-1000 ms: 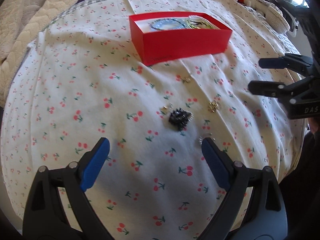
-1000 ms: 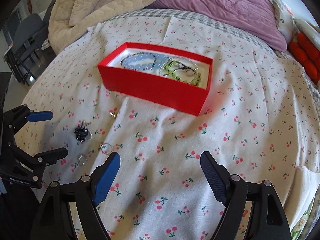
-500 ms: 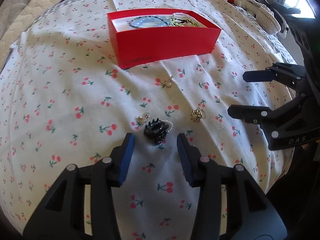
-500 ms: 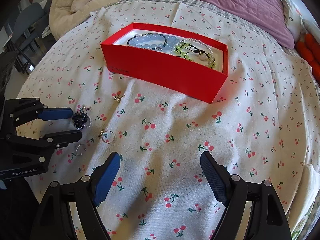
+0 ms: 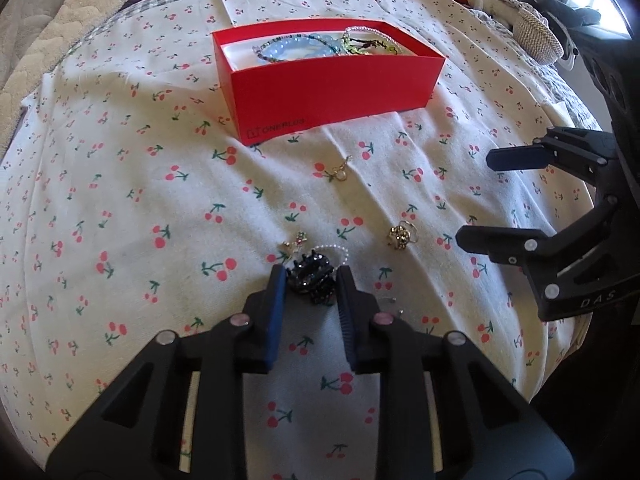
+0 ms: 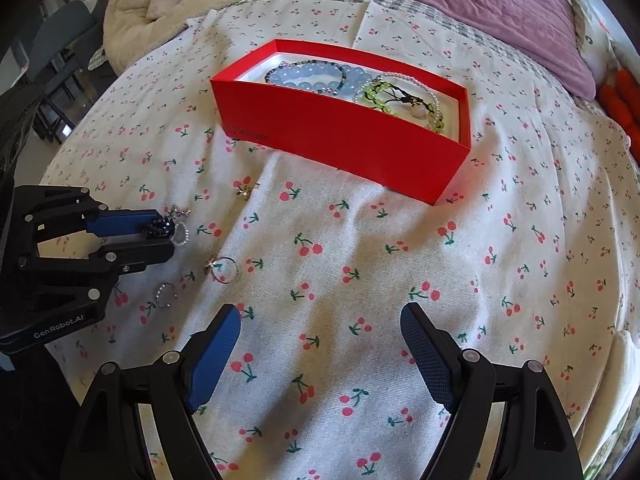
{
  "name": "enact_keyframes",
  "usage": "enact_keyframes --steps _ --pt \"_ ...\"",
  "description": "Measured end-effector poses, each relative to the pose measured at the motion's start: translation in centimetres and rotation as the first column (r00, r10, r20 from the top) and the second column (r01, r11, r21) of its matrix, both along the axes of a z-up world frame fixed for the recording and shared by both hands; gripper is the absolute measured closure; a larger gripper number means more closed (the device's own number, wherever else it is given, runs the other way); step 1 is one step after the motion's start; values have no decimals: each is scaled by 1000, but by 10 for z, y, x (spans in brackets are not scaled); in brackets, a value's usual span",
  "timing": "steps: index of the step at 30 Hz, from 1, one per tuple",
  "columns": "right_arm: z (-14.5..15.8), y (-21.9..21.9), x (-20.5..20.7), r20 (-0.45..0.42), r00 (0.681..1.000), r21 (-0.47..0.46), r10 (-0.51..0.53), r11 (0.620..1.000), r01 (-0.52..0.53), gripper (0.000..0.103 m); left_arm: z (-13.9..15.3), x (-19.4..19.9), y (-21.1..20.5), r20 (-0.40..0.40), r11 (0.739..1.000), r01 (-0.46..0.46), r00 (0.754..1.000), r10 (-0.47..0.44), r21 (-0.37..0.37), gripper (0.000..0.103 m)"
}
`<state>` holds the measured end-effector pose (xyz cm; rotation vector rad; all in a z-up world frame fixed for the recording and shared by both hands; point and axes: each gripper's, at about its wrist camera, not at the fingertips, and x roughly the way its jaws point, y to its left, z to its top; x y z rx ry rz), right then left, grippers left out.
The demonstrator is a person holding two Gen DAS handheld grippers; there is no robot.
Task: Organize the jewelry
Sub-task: 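Grasp the black flower-shaped charm with the left gripper, then grasp the small gold ring with the right gripper while the left holds the black charm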
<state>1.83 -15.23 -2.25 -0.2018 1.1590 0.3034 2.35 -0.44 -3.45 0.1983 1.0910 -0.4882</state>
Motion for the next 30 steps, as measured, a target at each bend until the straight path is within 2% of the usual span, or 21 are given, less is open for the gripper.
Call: enact_keyframes --steps 12,14,19,24,30 --pt "-11 21 5 -51 997 77 53 996 -49 22 4 -8 27 0 999 -53 999 53 10 76" --pt "-12 26 8 -59 996 95 64 994 -58 35 4 -9 29 -1 998 -54 999 54 10 76" --pt "-18 38 12 -80 993 122 88 990 -78 44 4 -9 33 -3 998 -59 998 59 12 76" --pt "-19 44 13 -77 993 126 91 989 -81 49 5 -10 35 -4 998 -64 998 64 10 76" --pt "-19 43 16 -75 994 151 77 986 -65 63 6 -10 33 -3 998 -69 998 69 11 76"
